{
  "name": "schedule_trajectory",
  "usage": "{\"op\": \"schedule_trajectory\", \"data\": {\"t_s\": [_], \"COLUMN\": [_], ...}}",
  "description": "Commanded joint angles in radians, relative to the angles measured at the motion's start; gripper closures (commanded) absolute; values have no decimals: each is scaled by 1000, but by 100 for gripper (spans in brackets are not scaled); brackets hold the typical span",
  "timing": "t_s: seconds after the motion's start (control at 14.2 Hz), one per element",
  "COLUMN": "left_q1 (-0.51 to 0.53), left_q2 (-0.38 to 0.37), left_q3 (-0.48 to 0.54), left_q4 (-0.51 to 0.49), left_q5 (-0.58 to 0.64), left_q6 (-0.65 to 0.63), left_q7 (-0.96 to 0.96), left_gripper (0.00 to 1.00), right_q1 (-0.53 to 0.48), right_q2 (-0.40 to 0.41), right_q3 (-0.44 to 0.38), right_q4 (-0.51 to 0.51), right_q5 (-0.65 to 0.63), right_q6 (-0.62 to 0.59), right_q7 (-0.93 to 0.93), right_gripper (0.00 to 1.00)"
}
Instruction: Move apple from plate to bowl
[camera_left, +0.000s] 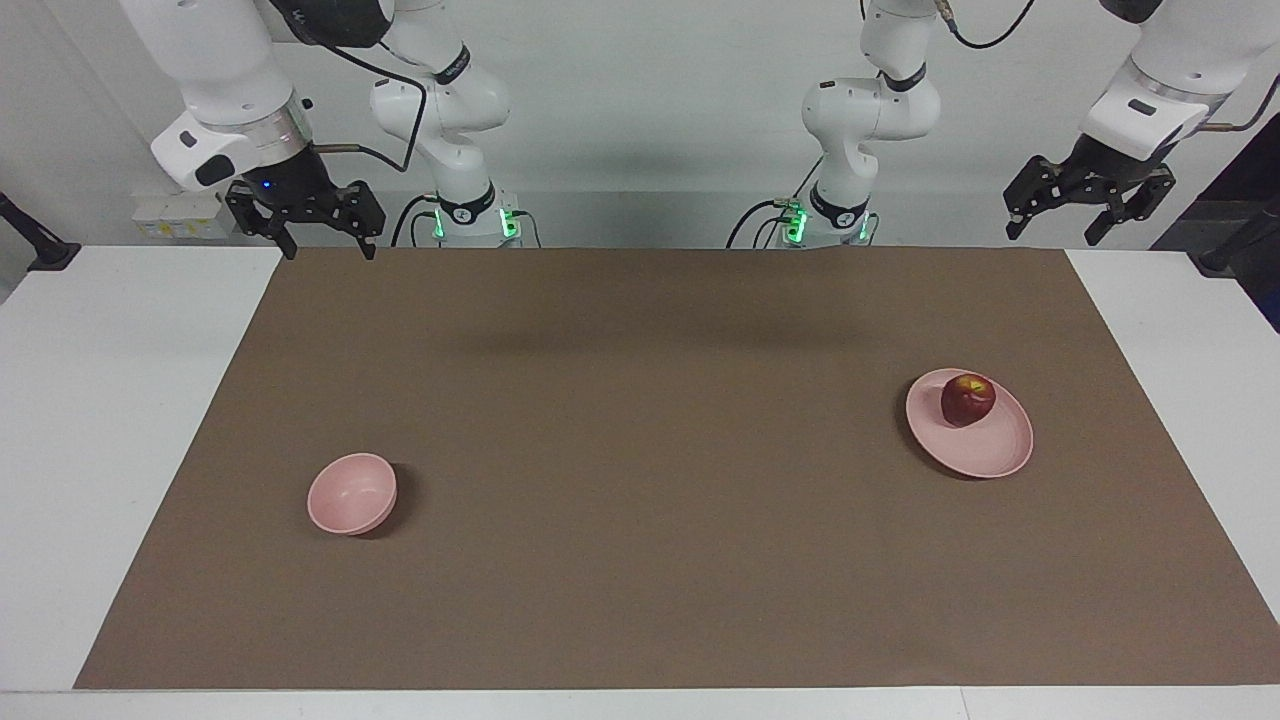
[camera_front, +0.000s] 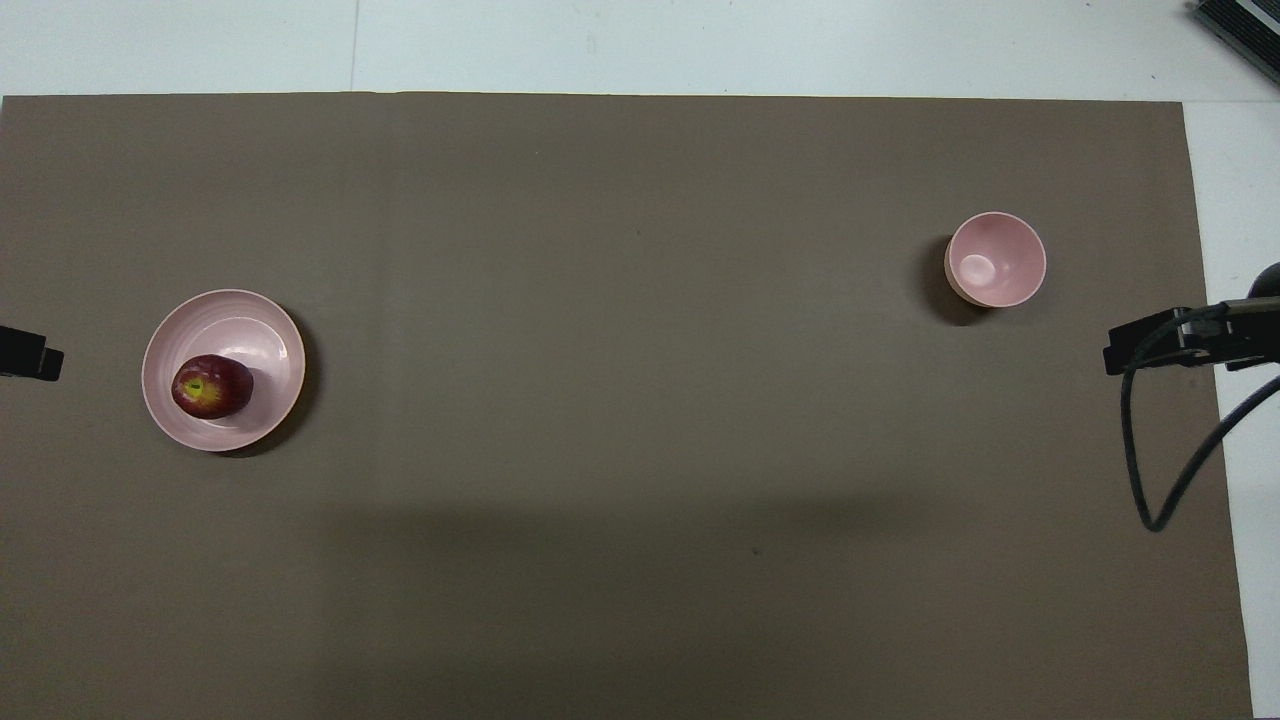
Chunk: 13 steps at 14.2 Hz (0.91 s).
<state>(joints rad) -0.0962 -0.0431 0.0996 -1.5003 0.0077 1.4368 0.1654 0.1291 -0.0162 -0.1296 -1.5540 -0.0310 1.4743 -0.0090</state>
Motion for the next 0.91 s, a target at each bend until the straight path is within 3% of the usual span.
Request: {"op": "schedule_trajectory", "data": {"t_s": [0.0, 0.84], "left_q1": [-3, -22], "left_q2": [-27, -27], "left_q3": [3, -21], "left_q4": [-32, -32], "left_q5": [-9, -9], "left_q6": [16, 22], "left_q7": [16, 2], "left_gripper": [0, 0], "right_q1": [3, 1], "right_q2": [-4, -4], "right_q3": [-4, -5], "right_q4": [0, 0], "right_q5": [11, 11], "right_q6": [-8, -6], "right_q7": [11, 15], "right_gripper": [0, 0]}}
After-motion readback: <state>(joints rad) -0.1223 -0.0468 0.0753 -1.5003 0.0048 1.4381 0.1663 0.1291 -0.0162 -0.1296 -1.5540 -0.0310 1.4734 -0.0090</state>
